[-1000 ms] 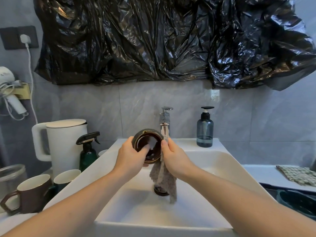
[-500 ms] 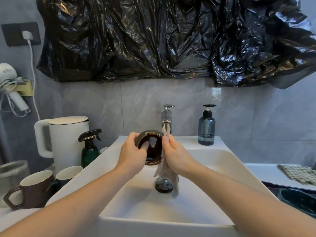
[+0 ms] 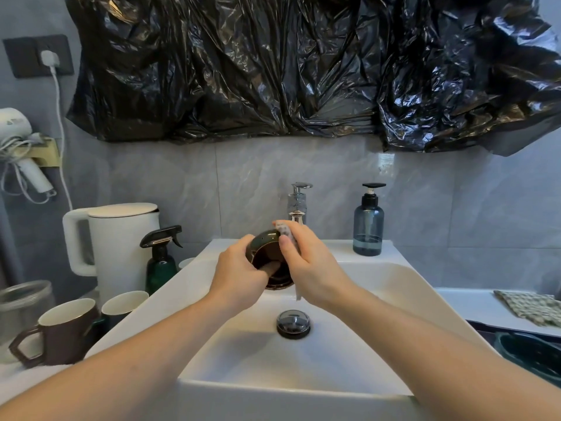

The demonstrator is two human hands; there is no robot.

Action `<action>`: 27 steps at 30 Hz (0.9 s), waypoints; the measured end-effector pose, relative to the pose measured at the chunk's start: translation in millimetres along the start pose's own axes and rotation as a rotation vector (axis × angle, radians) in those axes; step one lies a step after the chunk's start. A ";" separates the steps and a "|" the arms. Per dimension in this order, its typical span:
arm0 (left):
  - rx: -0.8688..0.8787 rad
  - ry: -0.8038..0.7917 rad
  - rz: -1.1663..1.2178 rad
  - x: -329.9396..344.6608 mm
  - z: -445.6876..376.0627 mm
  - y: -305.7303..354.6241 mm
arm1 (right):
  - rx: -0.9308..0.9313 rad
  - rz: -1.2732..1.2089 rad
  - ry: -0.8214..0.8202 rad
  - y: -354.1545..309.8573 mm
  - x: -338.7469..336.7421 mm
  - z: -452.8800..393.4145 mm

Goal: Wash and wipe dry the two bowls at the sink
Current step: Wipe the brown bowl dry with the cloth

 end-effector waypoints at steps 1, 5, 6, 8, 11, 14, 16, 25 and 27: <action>-0.012 0.027 0.020 -0.7 -0.9 -0.3 | 0.045 -0.061 -0.004 2.8 0.7 -0.2; -0.049 0.054 0.078 -0.9 -3.0 -2.3 | 0.207 -0.159 -0.012 15.5 0.9 -0.2; -0.041 0.041 0.065 -0.3 -3.3 -2.2 | 0.189 -0.136 -0.008 14.0 0.9 0.6; -0.007 -0.005 0.008 2.9 -1.9 -1.3 | 0.105 -0.069 0.007 7.2 0.1 1.6; 0.021 -0.039 -0.041 6.4 2.1 0.8 | 0.036 0.023 -0.017 -0.2 -1.2 0.7; -0.013 0.054 -0.034 1.4 -0.7 1.1 | 0.198 -0.101 0.001 12.5 -3.8 -2.0; -0.046 0.096 0.004 -2.4 -3.1 1.2 | 0.307 -0.161 -0.024 22.4 -4.1 -2.3; 0.008 0.010 -0.060 1.5 2.6 3.6 | 0.078 -0.114 0.059 7.2 1.0 -2.5; -0.013 0.028 -0.018 0.6 2.1 3.2 | 0.166 -0.182 0.054 12.4 0.6 -3.1</action>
Point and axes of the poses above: each hand's wrist, its own z-axis away from the middle knuckle, its own x-axis out of the palm, y = z × x, the point moved 2 cm from there along -z, towards the middle knuckle, and after that the axes turned 13 degrees about -z, right-handed, at the moved point
